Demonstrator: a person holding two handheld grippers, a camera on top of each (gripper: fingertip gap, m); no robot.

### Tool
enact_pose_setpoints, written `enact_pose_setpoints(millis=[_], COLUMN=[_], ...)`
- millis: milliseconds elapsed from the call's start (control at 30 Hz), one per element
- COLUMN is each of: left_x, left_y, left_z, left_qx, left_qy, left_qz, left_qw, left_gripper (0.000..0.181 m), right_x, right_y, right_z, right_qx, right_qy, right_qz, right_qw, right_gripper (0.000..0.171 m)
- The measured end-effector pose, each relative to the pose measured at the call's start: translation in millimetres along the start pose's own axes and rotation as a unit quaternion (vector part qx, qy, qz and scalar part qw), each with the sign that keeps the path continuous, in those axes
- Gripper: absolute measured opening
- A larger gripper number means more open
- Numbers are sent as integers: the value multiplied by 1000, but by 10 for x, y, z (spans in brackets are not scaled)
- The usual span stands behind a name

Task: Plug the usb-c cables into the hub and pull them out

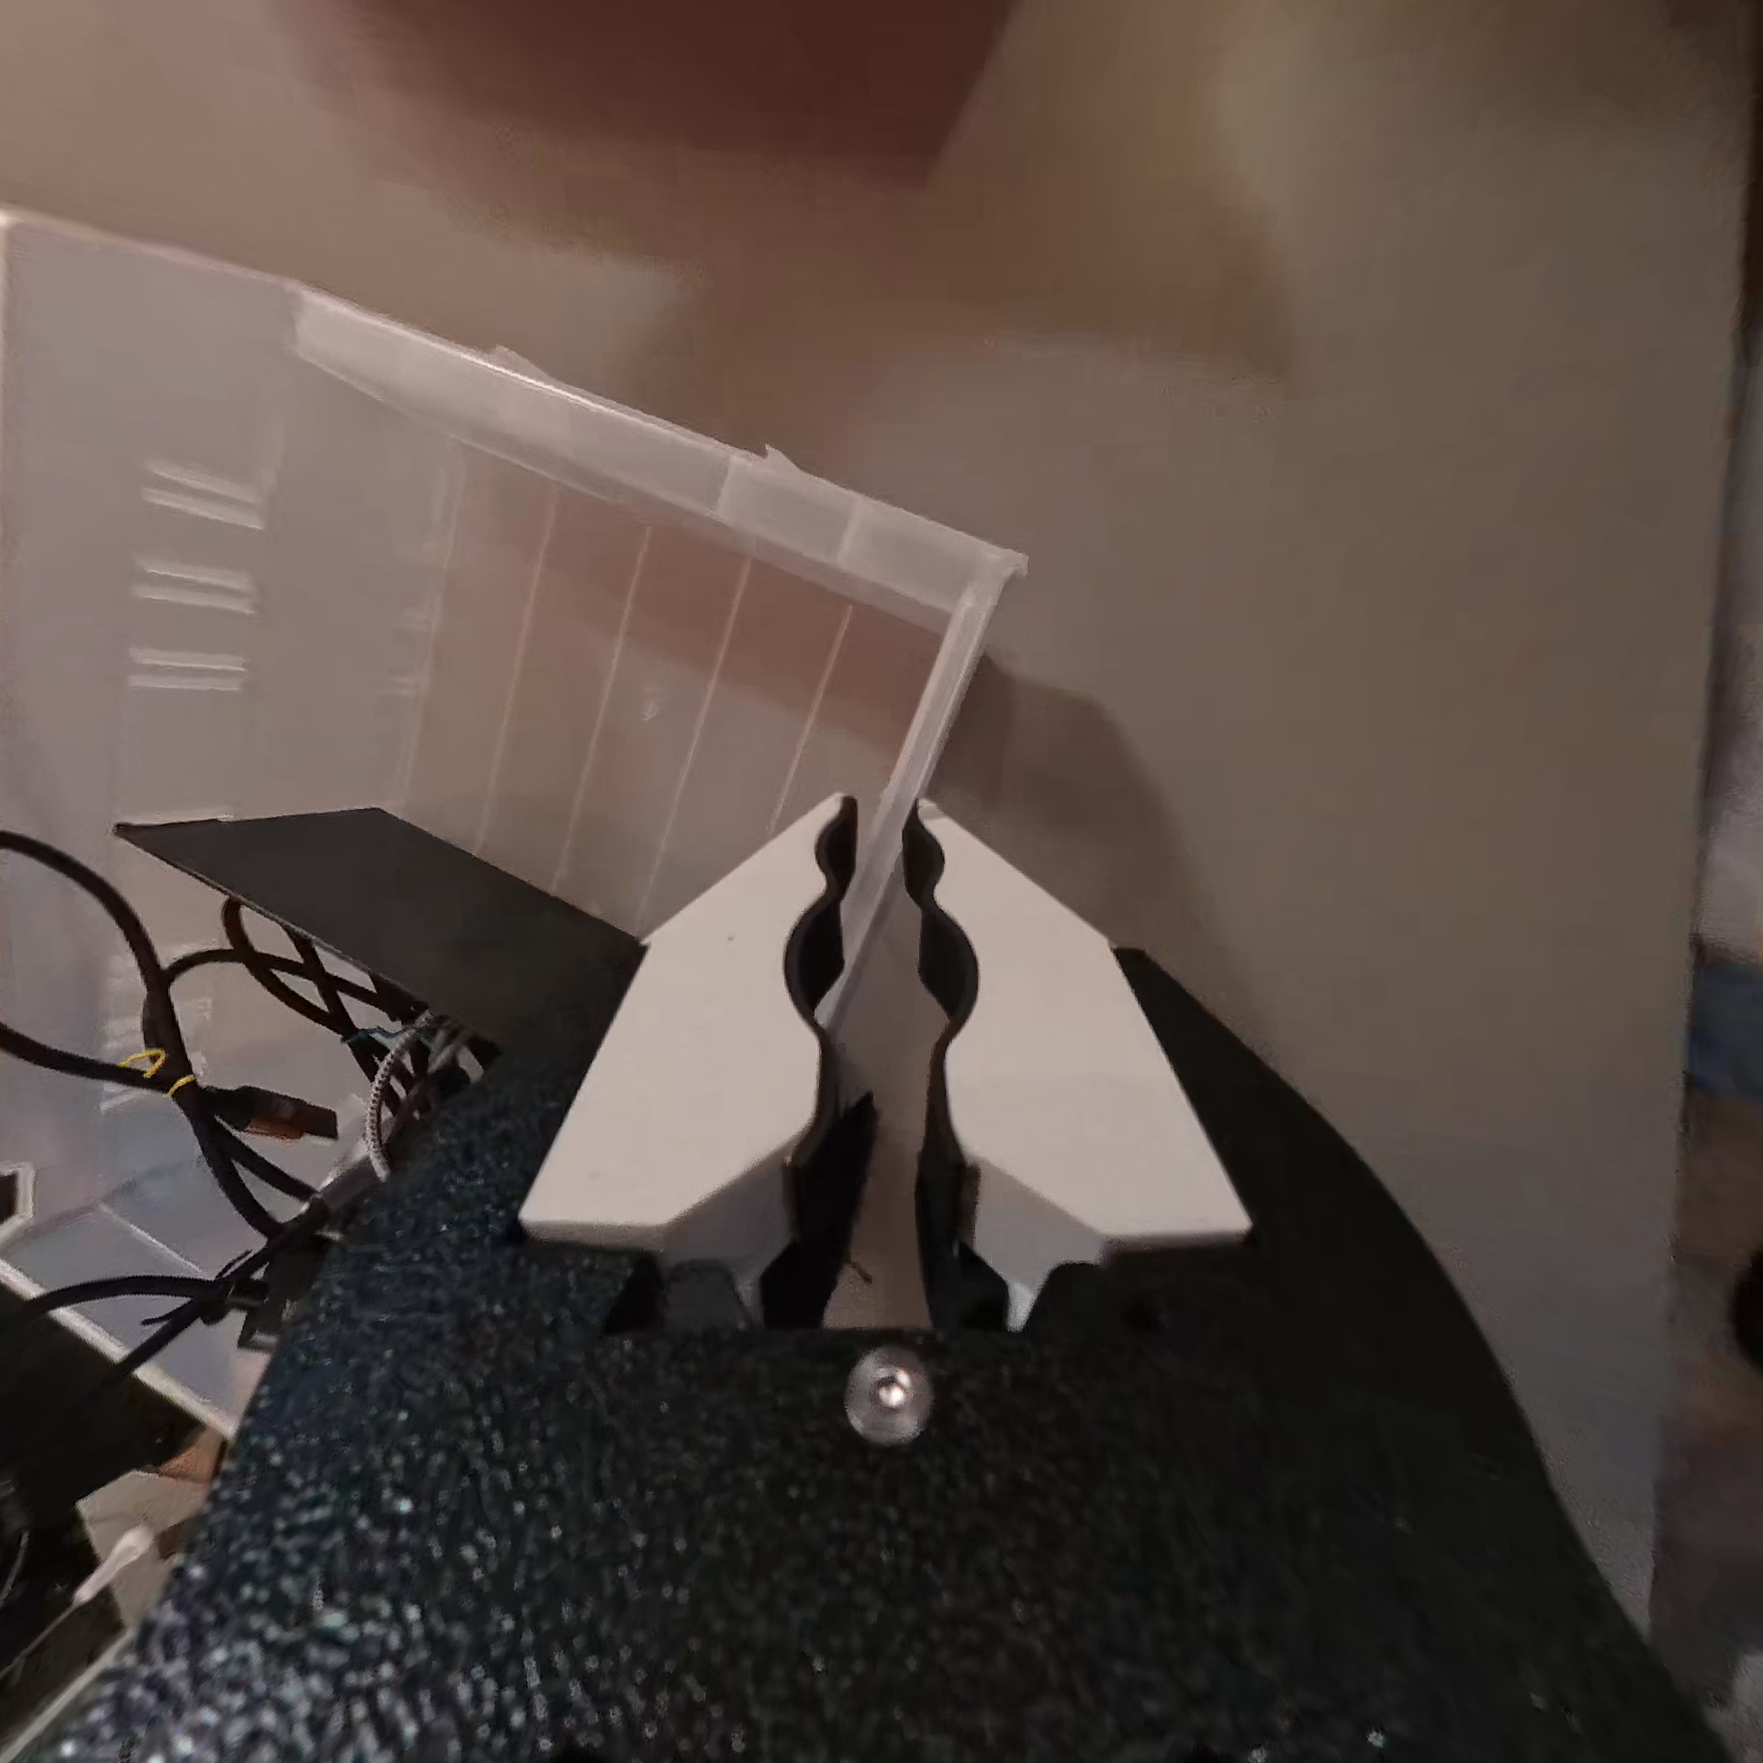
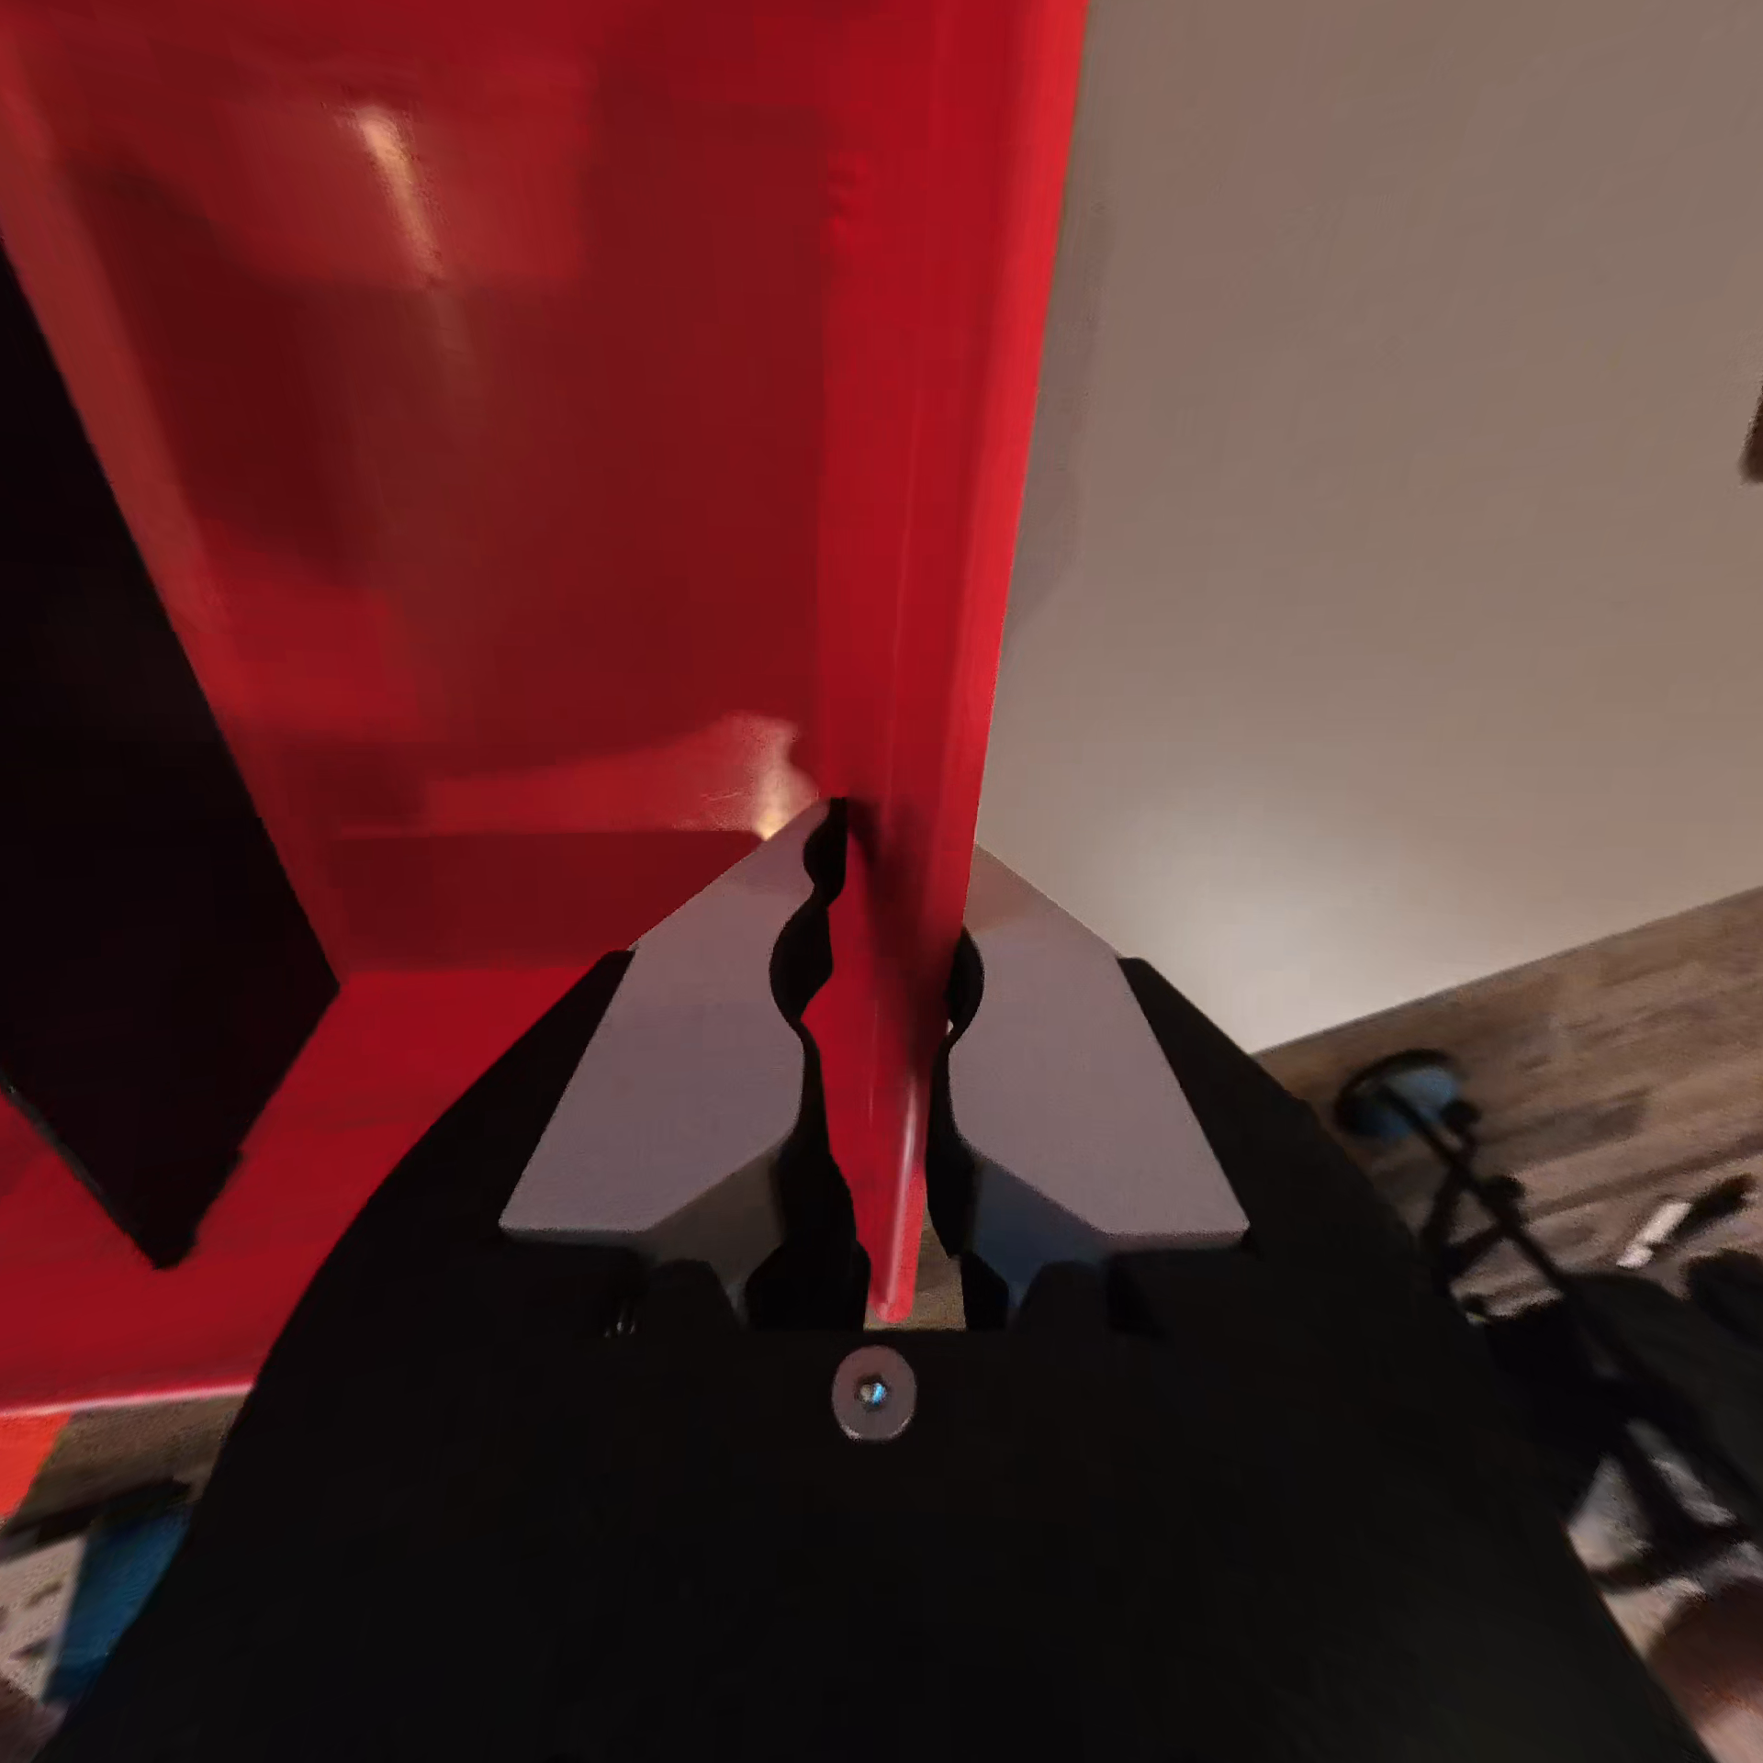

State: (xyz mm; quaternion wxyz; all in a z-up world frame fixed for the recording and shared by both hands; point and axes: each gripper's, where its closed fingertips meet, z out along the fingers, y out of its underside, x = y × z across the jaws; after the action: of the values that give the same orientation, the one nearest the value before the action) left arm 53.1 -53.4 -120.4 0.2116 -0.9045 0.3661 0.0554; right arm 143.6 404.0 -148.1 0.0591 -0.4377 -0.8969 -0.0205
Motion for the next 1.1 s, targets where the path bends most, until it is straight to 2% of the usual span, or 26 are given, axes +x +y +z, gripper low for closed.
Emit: enact_pose_setpoints(millis=[100, 200, 333, 500, 600, 700, 733, 767, 800, 833, 933, 1000, 1033, 1100], left_x=[280, 541, 792, 1077, 1152, 1160, 1167, 1156, 1118, 1124, 1174, 1099, 1056, 996], left_y=[371, 939, 1668, 2262, 2630, 2977, 3076, 3192, 3331, 3437, 3318, 3325, 3321, 3203], left_z=[-213, -494, -840, -1154, -1322, -1466, -1514, -1581, -1667, -1758, -1886, -2005, -2056, -2083], left_qx=[-28, -80, -143, -178, -200, -212, -220, -243, -278, -300, -219, -194, -180, -115], left_qy=[37, 55, 39, 42, 34, 11, 3, -12, -35, -49, -101, -171, -210, -267], left_qz=[57, 68, 83, 143, 154, 161, 145, 116, 77, 27, -127, -240, -292, -385], left_qw=[997, 993, 986, 973, 967, 964, 965, 963, 957, 952, 962, 936, 916, 876], left_gripper=[7, 9, 12, 11, 11, 11, 13, 24, 52, 65, 94, 114, 117, 112], right_x=[59, 65, 34, -85, -101, -172, -193, -217, -233, -230, -285, -477, -644, -983], right_y=[-155, -220, -223, -152, -65, 61, 91, 114, 117, 85, -15, -256, -436, -843], right_z=[13, 21, 30, 17, 22, -30, -76, -136, -213, -297, -588, -776, -865, -1032], right_qx=[-12, -24, -27, -60, -94, -123, -123, -118, -102, -71, 22, 110, 160, 255], right_qy=[2, -4, -28, -68, -52, -45, -41, -37, -27, -8, 51, 60, 52, 57], right_qz=[-33, -36, 10, 67, 103, 148, 174, 204, 230, 254, 341, 391, 396, 369], right_qw=[999, 999, 999, 994, 989, 980, 976, 971, 968, 965, 939, 912, 903, 892], right_gripper=[13, 12, 9, 4, 9, 33, 42, 49, 52, 58, 72, 85, 89, 96])
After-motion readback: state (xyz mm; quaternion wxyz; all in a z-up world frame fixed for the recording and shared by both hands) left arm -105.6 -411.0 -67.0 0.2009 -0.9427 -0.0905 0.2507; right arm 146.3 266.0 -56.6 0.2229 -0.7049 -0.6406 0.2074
